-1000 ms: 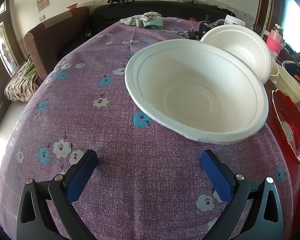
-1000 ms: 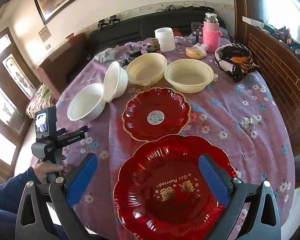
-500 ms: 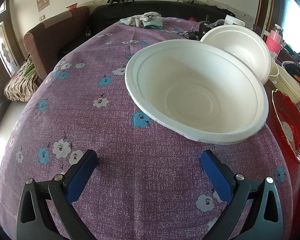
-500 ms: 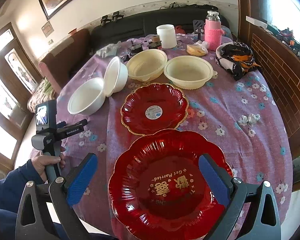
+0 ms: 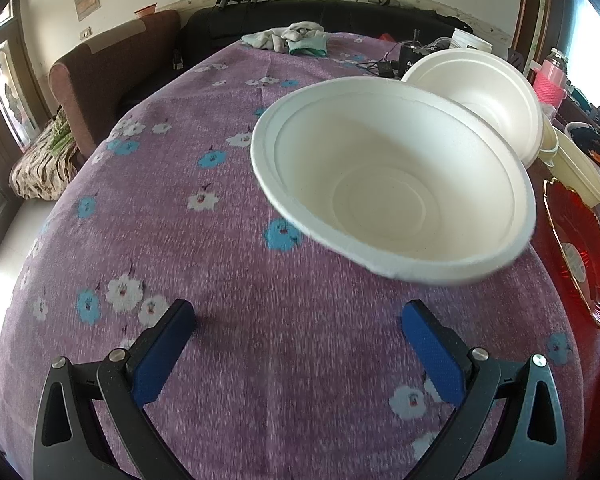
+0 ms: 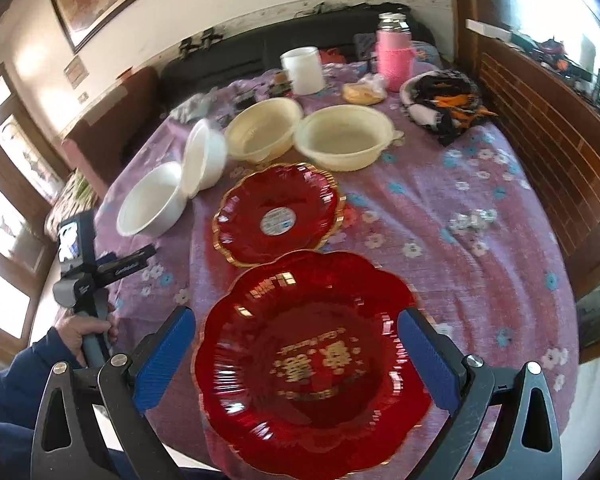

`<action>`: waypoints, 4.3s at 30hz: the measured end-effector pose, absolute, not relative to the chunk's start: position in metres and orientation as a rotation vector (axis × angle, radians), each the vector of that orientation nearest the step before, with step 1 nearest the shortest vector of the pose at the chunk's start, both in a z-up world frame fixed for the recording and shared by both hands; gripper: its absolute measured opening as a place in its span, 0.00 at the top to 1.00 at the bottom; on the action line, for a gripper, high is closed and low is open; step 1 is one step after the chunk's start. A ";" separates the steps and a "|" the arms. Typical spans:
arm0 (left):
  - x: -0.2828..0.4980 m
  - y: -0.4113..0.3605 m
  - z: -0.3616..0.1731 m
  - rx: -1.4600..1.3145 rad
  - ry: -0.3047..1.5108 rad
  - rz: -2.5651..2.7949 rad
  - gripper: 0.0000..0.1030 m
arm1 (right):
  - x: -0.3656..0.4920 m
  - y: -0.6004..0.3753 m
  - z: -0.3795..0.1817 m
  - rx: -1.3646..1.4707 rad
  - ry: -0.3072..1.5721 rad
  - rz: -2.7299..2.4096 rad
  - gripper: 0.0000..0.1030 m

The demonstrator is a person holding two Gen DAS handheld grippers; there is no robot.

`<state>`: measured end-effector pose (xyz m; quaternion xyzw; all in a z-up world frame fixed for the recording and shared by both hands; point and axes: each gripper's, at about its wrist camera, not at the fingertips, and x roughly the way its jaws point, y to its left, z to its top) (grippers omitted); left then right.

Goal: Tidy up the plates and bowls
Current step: 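Grasp the rim of the large red wedding plate with the right gripper, then lift the large red plate with the right gripper and carry it aside, then lower the large red plate onto the cloth and open the right gripper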

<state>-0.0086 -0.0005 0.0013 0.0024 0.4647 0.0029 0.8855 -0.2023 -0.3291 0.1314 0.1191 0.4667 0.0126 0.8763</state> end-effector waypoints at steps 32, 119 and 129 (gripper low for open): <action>-0.096 -0.167 0.039 0.007 1.244 -0.685 0.62 | -0.243 -0.412 0.064 0.471 1.157 -0.064 0.55; -0.112 -0.273 0.070 0.195 1.090 -0.969 0.48 | -0.260 -0.489 0.099 0.491 1.019 -0.384 0.63; -0.082 -0.212 0.069 0.097 1.108 -0.826 0.48 | -0.230 -0.438 0.104 0.452 1.037 -0.245 0.63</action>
